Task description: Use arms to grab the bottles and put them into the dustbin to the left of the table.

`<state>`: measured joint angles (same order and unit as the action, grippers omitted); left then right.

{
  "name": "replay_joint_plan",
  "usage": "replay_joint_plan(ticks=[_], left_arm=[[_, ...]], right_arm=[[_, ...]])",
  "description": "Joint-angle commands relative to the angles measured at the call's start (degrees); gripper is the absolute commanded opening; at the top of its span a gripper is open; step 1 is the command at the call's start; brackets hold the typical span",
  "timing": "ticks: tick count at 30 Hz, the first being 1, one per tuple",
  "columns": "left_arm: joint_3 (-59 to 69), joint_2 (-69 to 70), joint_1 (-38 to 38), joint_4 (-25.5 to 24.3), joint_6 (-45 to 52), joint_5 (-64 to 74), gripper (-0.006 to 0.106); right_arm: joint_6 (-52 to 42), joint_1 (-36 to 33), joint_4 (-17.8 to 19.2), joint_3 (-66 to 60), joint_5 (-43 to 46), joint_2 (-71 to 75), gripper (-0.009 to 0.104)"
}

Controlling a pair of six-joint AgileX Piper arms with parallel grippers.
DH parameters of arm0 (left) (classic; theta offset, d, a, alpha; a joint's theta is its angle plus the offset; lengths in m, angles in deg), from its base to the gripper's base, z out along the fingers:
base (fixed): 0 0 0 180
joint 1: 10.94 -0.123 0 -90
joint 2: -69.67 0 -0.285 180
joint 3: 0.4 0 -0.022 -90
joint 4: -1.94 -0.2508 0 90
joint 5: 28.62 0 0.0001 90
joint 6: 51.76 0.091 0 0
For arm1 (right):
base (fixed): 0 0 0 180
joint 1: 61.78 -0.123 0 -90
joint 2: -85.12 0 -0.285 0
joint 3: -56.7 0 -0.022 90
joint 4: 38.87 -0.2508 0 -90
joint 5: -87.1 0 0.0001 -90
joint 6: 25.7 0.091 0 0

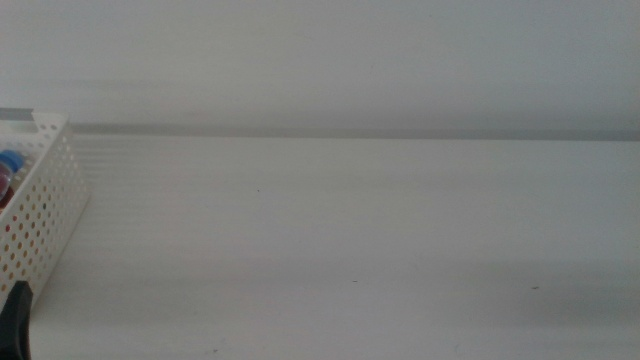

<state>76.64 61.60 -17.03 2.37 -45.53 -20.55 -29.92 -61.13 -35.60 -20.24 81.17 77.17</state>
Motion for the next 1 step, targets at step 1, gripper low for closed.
replay_joint_plan(ticks=[1], left_arm=[[2.3, 2.4, -0.2, 0.5, -0.2, -0.9, 0.094]], right_arm=[[-0.1, 0.4, 0.3, -2.4, 0.6, 2.2, 0.093]])
